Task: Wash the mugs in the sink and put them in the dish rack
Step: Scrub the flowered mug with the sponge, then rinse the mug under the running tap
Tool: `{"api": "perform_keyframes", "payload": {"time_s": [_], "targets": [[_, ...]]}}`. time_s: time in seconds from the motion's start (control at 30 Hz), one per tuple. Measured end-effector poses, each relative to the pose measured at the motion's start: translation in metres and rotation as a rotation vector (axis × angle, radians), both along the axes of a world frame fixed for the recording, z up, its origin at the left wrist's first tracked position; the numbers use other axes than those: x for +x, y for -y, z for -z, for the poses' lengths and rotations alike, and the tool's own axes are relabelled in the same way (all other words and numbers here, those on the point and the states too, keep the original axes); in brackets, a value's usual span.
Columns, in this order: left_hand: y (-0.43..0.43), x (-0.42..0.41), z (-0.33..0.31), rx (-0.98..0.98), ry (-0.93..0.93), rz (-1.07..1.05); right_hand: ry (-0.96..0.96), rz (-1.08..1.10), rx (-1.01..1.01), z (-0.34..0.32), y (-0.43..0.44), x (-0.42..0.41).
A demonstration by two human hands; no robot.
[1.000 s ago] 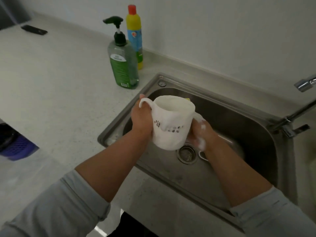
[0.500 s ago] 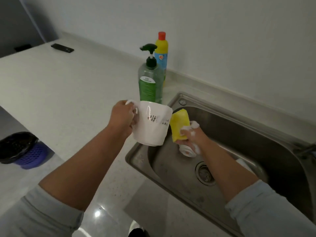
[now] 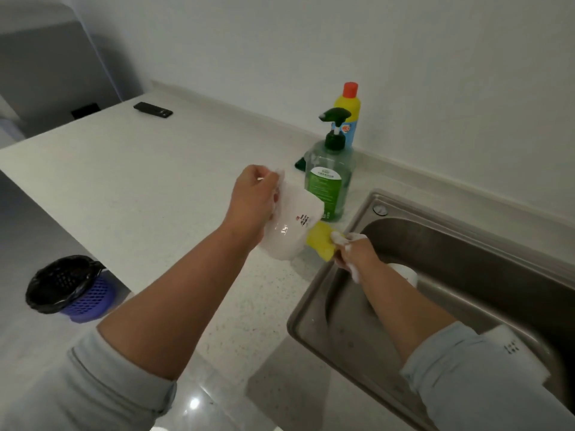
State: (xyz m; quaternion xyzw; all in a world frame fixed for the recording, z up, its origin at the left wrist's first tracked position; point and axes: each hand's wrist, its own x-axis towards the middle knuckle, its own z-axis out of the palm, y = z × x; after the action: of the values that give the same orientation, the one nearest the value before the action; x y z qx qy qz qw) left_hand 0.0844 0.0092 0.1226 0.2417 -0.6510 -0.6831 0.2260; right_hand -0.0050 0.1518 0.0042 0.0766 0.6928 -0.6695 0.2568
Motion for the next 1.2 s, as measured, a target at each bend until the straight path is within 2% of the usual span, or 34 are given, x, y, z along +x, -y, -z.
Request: {"api": "perform_keyframes", "payload": {"time_s": [0.2,0.4,0.5,0.57,0.67,0.77,0.87,0.93,1.0,1.13,1.2], "targets": [[0.009,-0.010,0.010,-0.046,0.070,0.012,-0.018,0.043,0.034,0.005,0.011,-0.009],[-0.008,-0.021,0.013,-0.102,0.109,0.170,0.007,0.193,0.049,0.007,-0.004,-0.013],[-0.032,-0.028,0.009,-0.109,0.129,0.252,-0.046,0.157,-0.020,-0.005,-0.031,-0.004],[-0.053,-0.032,0.008,-0.078,0.134,0.299,-0.016,0.072,-0.096,-0.015,-0.053,0.004],[-0.092,-0.040,0.011,0.007,0.092,0.356,0.222,-0.077,-0.294,-0.026,-0.096,0.007],[-0.144,-0.046,0.015,0.163,0.018,0.426,0.377,-0.159,-0.501,-0.027,-0.156,0.007],[-0.201,-0.053,0.024,0.260,-0.024,0.558,0.423,-0.156,-0.676,-0.026,-0.220,0.012],[-0.238,-0.057,0.033,0.249,-0.013,0.628,0.408,-0.129,-0.709,-0.023,-0.261,0.017],[-0.274,-0.062,0.043,0.117,0.028,0.672,0.347,-0.063,-0.664,-0.019,-0.300,0.024],[-0.330,-0.073,0.065,-0.490,0.255,0.813,0.269,0.166,-0.480,-0.009,-0.366,0.033],[-0.347,-0.075,0.074,-0.571,0.373,0.966,0.257,0.279,-0.393,-0.003,-0.390,0.034]]}}
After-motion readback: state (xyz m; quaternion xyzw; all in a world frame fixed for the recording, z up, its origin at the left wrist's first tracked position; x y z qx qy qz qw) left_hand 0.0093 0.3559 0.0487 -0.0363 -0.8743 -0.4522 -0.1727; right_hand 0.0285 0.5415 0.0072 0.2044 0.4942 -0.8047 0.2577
